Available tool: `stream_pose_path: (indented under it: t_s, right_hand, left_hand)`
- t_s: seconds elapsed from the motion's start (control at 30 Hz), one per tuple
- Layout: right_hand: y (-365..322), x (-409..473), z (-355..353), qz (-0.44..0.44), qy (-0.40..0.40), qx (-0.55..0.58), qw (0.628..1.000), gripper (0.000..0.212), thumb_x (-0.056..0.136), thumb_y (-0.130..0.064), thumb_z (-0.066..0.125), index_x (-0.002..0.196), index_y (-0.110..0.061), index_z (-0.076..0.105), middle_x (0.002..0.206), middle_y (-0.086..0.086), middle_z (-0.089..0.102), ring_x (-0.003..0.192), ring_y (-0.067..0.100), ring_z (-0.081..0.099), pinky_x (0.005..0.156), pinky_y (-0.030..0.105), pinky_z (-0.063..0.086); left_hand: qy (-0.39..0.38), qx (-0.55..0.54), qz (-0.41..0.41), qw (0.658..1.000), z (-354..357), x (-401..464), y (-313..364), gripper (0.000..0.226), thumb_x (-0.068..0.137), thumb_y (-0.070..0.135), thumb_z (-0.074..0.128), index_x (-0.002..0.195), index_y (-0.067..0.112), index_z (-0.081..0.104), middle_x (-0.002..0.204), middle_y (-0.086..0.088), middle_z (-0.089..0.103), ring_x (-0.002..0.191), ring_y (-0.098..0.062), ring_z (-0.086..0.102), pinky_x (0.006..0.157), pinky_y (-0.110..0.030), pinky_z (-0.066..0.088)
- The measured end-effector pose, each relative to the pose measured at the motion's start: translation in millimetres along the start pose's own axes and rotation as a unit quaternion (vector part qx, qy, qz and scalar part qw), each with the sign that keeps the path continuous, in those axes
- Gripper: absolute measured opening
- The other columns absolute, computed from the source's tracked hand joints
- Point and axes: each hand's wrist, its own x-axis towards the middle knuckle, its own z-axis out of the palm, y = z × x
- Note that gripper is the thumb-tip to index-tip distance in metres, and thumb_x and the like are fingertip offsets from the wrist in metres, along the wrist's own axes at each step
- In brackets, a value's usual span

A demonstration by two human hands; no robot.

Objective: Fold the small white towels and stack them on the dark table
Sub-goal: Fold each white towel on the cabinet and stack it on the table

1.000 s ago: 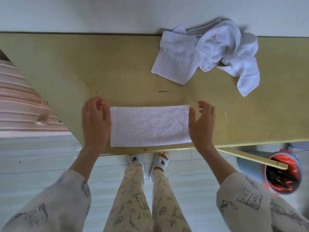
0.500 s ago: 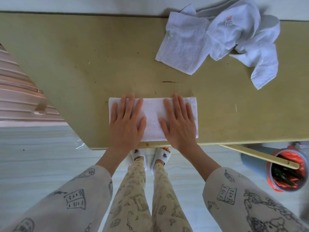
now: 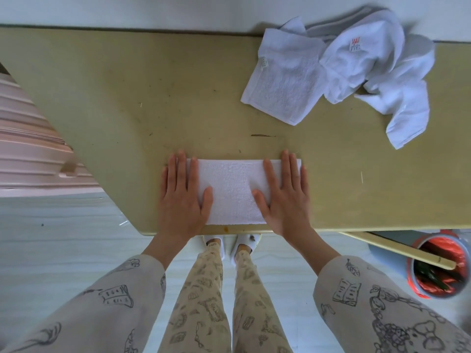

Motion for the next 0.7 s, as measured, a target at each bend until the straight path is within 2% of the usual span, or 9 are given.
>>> stream_pose_path:
  t_s: [0.1, 0.17, 0.27, 0.33, 0.37, 0.47, 0.57, 0.7]
  right_hand:
    - [0, 0, -1, 0.005, -0.017, -0.005, 1.0, 0.066, 0.093, -0.057, 0.021, 0.146, -0.017, 0.024, 0.152, 0.024, 0.018, 0.142, 0.033, 0.01, 0.114, 0.05, 0.011]
    - [0, 2, -2, 0.002, -0.026, -0.013, 1.0, 0.066, 0.094, -0.058, 0.017, 0.145, -0.017, 0.025, 0.152, 0.024, 0.02, 0.142, 0.034, 0.014, 0.113, 0.052, 0.012]
    - [0, -2, -8, 0.008, -0.035, -0.022, 0.999, 0.069, 0.091, -0.062, 0.019, 0.146, -0.02, 0.022, 0.153, 0.021, 0.02, 0.142, 0.033, 0.017, 0.113, 0.053, 0.007]
    - [-5, -7, -14, 0.01, -0.024, -0.009, 1.0, 0.07, 0.089, -0.062, 0.023, 0.147, -0.022, 0.019, 0.154, 0.018, 0.018, 0.143, 0.032, 0.016, 0.114, 0.052, 0.002]
    - [-9, -9, -17, 0.004, -0.017, 0.003, 1.0, 0.07, 0.09, -0.062, 0.024, 0.147, -0.022, 0.018, 0.155, 0.016, 0.018, 0.143, 0.03, 0.015, 0.114, 0.051, 0.001]
    - [-33, -13, -17, -0.048, -0.012, 0.022, 0.999, 0.066, 0.093, -0.058, 0.024, 0.148, -0.022, 0.017, 0.155, 0.014, 0.02, 0.143, 0.029, 0.014, 0.114, 0.054, 0.006]
    - [-54, -15, -6, -0.079, -0.023, 0.031, 0.996, 0.063, 0.093, -0.054, 0.026, 0.147, -0.021, 0.02, 0.154, 0.012, 0.022, 0.142, 0.029, 0.016, 0.112, 0.057, 0.011]
    - [-59, -16, 7, -0.081, -0.022, 0.036, 0.996, 0.06, 0.095, -0.051, 0.026, 0.147, -0.021, 0.022, 0.155, 0.011, 0.021, 0.143, 0.029, 0.014, 0.112, 0.057, 0.012]
  left_hand:
    - [-0.021, -0.012, 0.014, 1.0, -3, 2, -1, 0.065, 0.093, 0.039, 0.027, 0.143, -0.002, 0.02, 0.15, -0.025, 0.02, 0.14, -0.035, 0.015, 0.115, -0.044, 0.012]
    - [-0.017, -0.074, -0.001, 0.997, -8, 3, -3, 0.064, 0.094, 0.037, 0.022, 0.144, -0.001, 0.016, 0.152, -0.021, 0.017, 0.141, -0.03, 0.013, 0.116, -0.039, 0.008]
    - [0.044, -0.207, -0.131, 0.968, -24, -5, -8, 0.055, 0.097, 0.029, 0.03, 0.143, 0.0, 0.023, 0.15, -0.017, 0.026, 0.14, -0.028, 0.019, 0.115, -0.034, 0.014]
    - [0.104, -0.22, -0.253, 0.936, -35, -13, -9, 0.043, 0.096, 0.022, 0.043, 0.132, 0.0, 0.041, 0.137, -0.022, 0.04, 0.129, -0.035, 0.034, 0.107, -0.04, 0.027]
    - [0.106, -0.213, -0.303, 0.923, -38, -16, -8, 0.037, 0.094, 0.022, 0.047, 0.124, 0.0, 0.048, 0.128, -0.022, 0.045, 0.121, -0.037, 0.039, 0.101, -0.042, 0.031]
    - [0.051, -0.214, -0.363, 0.905, -42, -18, 2, 0.034, 0.092, 0.03, 0.051, 0.111, 0.003, 0.057, 0.119, -0.019, 0.047, 0.112, -0.033, 0.038, 0.096, -0.038, 0.028]
    - [-0.004, -0.22, -0.381, 0.898, -45, -11, 12, 0.042, 0.089, 0.038, 0.055, 0.113, 0.003, 0.057, 0.121, -0.017, 0.044, 0.114, -0.032, 0.036, 0.096, -0.036, 0.028]
    - [-0.043, -0.237, -0.396, 0.886, -47, 2, 16, 0.037, 0.088, 0.033, 0.056, 0.113, 0.005, 0.057, 0.12, -0.014, 0.045, 0.112, -0.031, 0.039, 0.093, -0.037, 0.033]
